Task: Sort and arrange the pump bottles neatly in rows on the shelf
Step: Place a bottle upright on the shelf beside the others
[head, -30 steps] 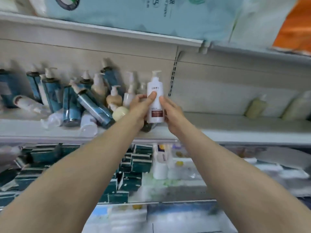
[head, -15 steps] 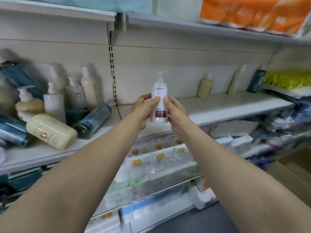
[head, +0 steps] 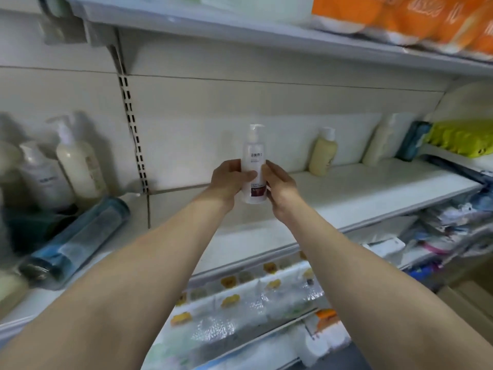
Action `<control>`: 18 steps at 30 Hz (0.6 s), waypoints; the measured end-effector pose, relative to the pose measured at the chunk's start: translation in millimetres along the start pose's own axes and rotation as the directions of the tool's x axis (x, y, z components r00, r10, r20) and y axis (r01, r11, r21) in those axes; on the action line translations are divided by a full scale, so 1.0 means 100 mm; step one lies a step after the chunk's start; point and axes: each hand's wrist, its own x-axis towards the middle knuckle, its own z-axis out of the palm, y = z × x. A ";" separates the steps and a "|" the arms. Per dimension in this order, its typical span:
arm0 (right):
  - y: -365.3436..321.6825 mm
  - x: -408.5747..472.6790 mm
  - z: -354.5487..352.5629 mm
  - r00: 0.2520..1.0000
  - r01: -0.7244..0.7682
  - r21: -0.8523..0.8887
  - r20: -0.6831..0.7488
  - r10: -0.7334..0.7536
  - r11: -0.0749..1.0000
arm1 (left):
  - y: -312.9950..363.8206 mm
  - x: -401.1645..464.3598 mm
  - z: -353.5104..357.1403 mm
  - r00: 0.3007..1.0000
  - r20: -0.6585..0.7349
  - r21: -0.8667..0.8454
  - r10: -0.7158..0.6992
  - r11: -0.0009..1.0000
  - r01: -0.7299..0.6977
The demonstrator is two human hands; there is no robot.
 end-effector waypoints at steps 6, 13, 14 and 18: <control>0.15 0.34 -0.08 0.999 -0.018 -0.063 0.040 0.021 0.998 | -0.18 0.32 0.10 0.990 -0.121 -0.032 -0.075 0.997 0.072; 0.21 0.78 -0.20 0.977 -0.034 -0.053 0.209 0.044 0.998 | -0.26 0.65 0.24 0.969 -0.241 -0.107 -0.058 0.994 0.033; 0.23 0.85 -0.22 0.973 -0.033 -0.047 0.227 0.043 0.998 | -0.28 0.69 0.26 0.965 -0.257 -0.109 -0.055 0.994 0.028; 0.23 1.11 -0.31 0.962 -0.015 -0.045 0.273 0.027 0.999 | -0.32 0.90 0.39 0.949 -0.312 -0.097 -0.047 0.995 0.017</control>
